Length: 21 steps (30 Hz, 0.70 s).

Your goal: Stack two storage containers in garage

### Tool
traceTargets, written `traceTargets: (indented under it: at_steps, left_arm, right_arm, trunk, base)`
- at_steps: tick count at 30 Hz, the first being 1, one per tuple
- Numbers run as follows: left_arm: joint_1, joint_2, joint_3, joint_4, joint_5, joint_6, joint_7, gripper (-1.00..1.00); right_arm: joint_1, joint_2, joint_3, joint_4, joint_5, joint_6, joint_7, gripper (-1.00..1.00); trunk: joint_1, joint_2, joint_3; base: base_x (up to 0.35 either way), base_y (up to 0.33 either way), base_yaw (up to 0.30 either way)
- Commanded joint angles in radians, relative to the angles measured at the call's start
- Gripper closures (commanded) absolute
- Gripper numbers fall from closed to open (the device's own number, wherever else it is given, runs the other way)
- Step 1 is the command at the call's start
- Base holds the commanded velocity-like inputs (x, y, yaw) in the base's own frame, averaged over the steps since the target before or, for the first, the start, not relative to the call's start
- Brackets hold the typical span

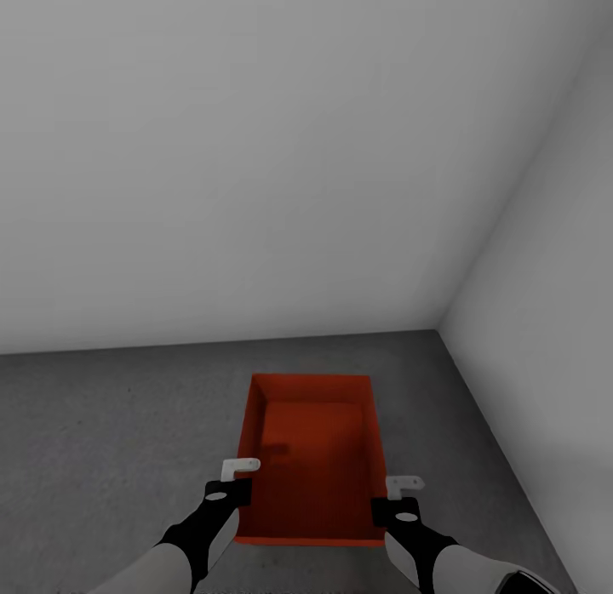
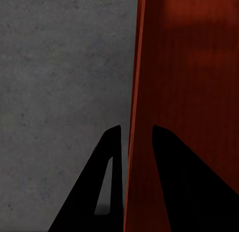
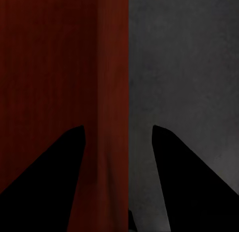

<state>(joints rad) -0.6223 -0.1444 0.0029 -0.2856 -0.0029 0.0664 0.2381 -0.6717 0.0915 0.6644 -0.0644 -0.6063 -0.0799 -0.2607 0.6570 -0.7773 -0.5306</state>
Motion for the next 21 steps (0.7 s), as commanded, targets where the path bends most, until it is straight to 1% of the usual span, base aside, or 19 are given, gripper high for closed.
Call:
traceTargets:
  at_steps: [1,21]
  left_arm:
    - [-0.001,0.000,0.019,-0.061,-0.014,0.007,0.006,1.00]
    - [-0.001,0.000,0.019,-0.061,-0.014,0.007,0.006,1.00]
  right_arm:
    - [0.000,0.000,-0.002,0.034,-0.020,-0.005,-0.002,1.00]
    - [0.000,0.000,-0.002,0.033,-0.020,-0.005,-0.002,1.00]
  trunk:
    - [0.000,-0.001,-0.003]
    - [0.000,-0.001,-0.035]
  base:
    - [0.000,0.000,0.000]
    - [0.000,0.000,0.000]
